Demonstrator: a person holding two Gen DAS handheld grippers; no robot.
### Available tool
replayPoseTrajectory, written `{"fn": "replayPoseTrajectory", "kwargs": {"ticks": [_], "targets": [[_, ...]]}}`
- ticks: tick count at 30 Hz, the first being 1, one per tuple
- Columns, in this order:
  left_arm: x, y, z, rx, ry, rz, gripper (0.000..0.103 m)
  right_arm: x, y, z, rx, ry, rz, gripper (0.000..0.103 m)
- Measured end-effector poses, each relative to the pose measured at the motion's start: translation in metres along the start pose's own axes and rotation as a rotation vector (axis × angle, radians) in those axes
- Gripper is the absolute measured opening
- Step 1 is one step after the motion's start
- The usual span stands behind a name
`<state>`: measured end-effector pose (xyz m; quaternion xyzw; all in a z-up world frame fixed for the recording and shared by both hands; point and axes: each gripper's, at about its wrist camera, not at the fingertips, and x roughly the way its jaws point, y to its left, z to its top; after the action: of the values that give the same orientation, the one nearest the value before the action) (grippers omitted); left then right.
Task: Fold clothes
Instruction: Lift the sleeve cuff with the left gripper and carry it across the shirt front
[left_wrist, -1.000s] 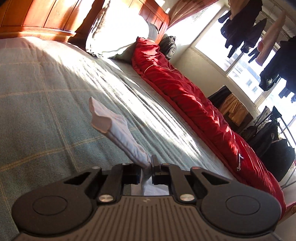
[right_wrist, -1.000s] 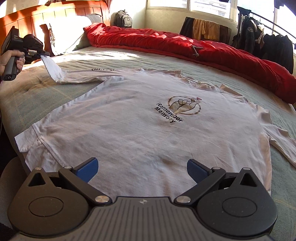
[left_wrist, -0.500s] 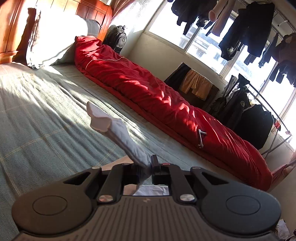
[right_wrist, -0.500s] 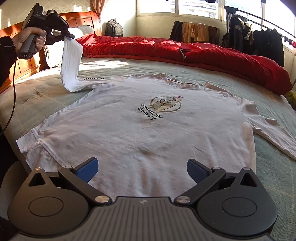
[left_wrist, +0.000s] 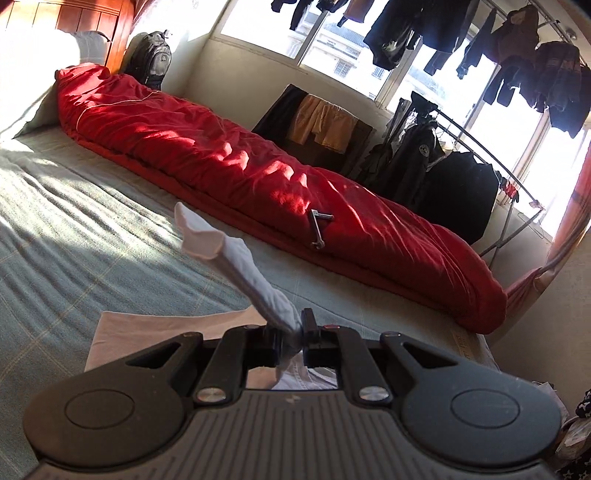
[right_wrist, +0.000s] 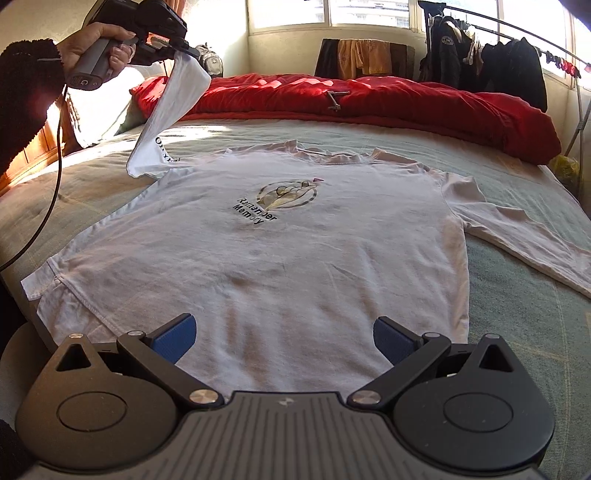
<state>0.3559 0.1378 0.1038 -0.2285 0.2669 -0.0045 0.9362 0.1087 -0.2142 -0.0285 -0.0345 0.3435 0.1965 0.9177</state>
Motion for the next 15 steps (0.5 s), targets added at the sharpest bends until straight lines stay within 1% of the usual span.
{"fn": "replayPoseTrajectory", "kwargs": {"ticks": [9,15], "targets": [[0.029,-0.061,-0.009,0.055,0.043,-0.070,0.008,-0.002,-0.020,-0.007,0.049,-0.013,-0.002,0.103],[0.043,-0.097,-0.023,0.096,0.057,-0.098,0.008,0.000,-0.032,-0.011,0.088,-0.008,-0.001,0.103]]}}
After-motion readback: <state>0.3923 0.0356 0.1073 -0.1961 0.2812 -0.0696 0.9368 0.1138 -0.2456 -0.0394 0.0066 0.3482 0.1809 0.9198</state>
